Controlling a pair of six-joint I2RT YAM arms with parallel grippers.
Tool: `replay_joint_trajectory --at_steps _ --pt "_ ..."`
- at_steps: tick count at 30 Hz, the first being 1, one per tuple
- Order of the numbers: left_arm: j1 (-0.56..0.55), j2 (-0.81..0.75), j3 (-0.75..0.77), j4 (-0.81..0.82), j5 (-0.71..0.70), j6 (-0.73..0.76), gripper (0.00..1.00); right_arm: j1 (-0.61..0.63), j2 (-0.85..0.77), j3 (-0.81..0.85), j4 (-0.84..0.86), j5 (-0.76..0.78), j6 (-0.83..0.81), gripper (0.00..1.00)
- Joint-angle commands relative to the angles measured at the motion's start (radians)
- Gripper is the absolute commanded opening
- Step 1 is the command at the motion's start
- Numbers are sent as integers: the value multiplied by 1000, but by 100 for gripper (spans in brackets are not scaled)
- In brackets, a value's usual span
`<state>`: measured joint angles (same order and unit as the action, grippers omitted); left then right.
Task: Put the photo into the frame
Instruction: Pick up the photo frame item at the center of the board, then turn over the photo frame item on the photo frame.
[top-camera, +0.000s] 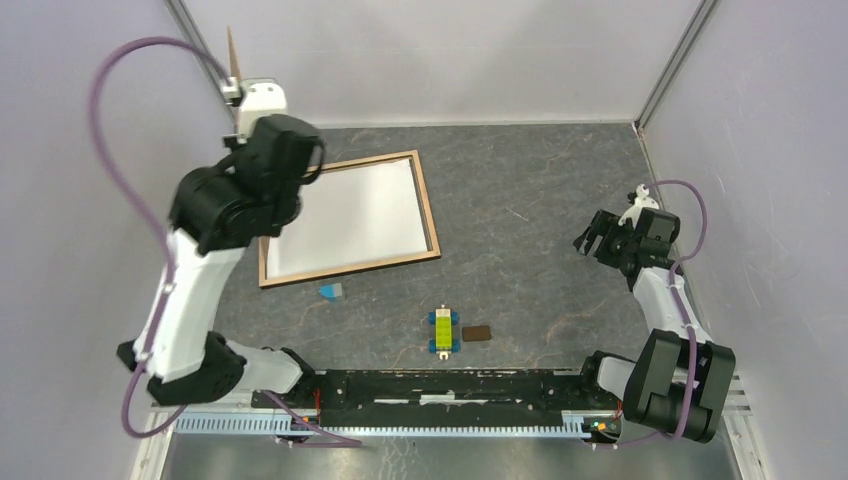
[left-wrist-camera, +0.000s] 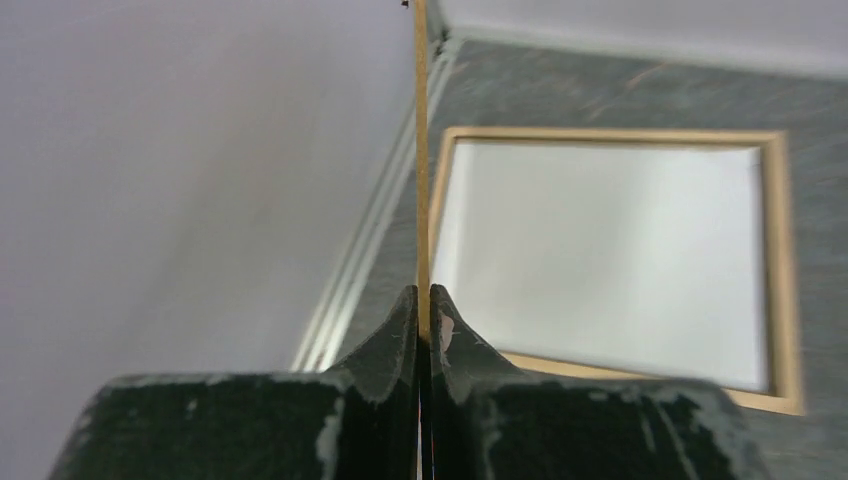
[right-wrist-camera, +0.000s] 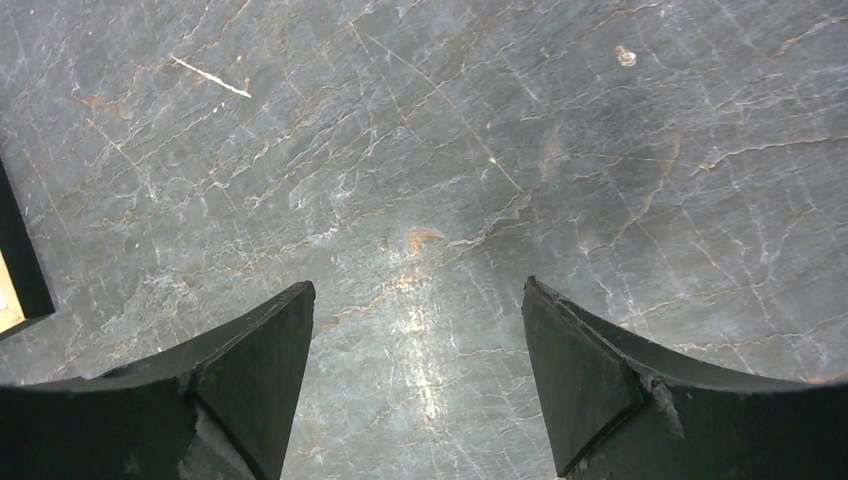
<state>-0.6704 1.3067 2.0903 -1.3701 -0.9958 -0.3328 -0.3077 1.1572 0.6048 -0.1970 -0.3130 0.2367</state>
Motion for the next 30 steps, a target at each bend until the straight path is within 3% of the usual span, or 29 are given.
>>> replay_joint_trajectory --at_steps 1,7,12,17,30 --pt "-36 116 11 -164 -256 -135 2 15 1 53 28 -10 -14 82" --pt "-52 260 -74 -121 -283 -147 2 23 -3 46 34 -9 -17 83" --pt "-90 428 -23 -78 -306 -119 2 38 11 34 47 -17 -18 83" --pt "-107 606 80 -168 -309 -201 2 58 -32 12 66 -14 -33 83" --pt "-109 756 58 -56 -276 -103 2 91 -2 33 33 24 -60 85"
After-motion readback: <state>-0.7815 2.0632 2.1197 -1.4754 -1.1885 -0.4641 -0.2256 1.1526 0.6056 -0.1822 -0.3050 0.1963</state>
